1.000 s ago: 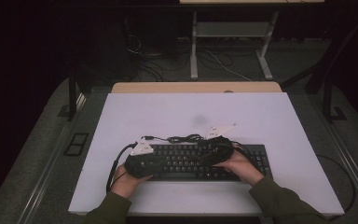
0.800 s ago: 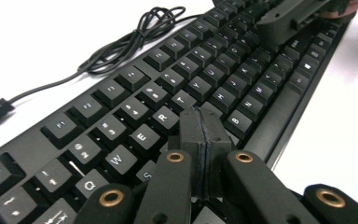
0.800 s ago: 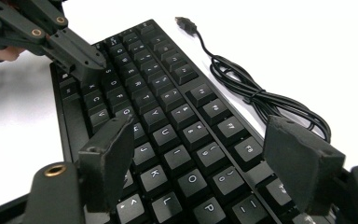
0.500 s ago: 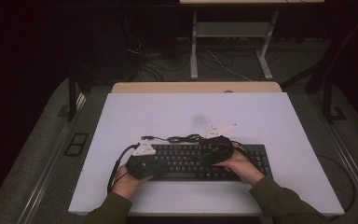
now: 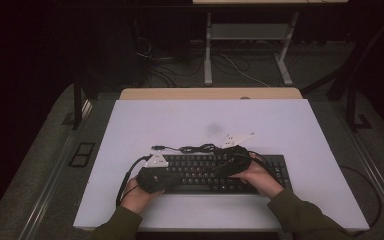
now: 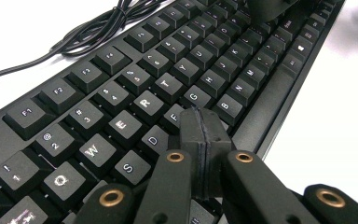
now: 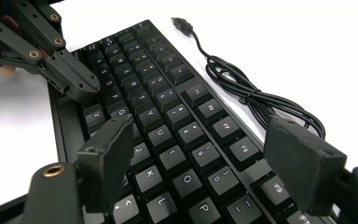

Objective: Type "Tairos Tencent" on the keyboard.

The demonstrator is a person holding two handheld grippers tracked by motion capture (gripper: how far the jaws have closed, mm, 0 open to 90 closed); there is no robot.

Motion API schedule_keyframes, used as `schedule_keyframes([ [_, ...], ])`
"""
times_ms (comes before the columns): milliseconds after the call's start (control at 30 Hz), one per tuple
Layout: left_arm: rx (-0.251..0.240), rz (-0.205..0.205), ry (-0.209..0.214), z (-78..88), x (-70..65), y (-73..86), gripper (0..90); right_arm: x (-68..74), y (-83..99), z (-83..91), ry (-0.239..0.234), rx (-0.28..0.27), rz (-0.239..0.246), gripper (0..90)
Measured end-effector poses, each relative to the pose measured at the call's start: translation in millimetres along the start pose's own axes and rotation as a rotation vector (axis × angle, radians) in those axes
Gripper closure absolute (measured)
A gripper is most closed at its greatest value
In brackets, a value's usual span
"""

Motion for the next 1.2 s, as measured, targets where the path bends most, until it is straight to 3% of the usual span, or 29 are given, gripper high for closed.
schedule_keyframes([
  [567,0.018,-0.013,0.007,-1.3,-0.4,1.9,88.7,0.5,0.9,-1.1,0.001,0.012,0.003,24.2],
  [1200,-0.011,-0.008,-0.004,7.1,1.7,-3.4,88.7,0.5,0.9,-0.6,0.001,0.009,0.003,24.2],
])
Point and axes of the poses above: each handheld gripper's, and its own axes: z roughly backward along the jaws, y roughly out of its underside, x roughly to its left, the point moved 7 cm from there along -z, roughly forward along the jaws, and after that the axes turned 11 degrees about x, right-handed, at the moved point
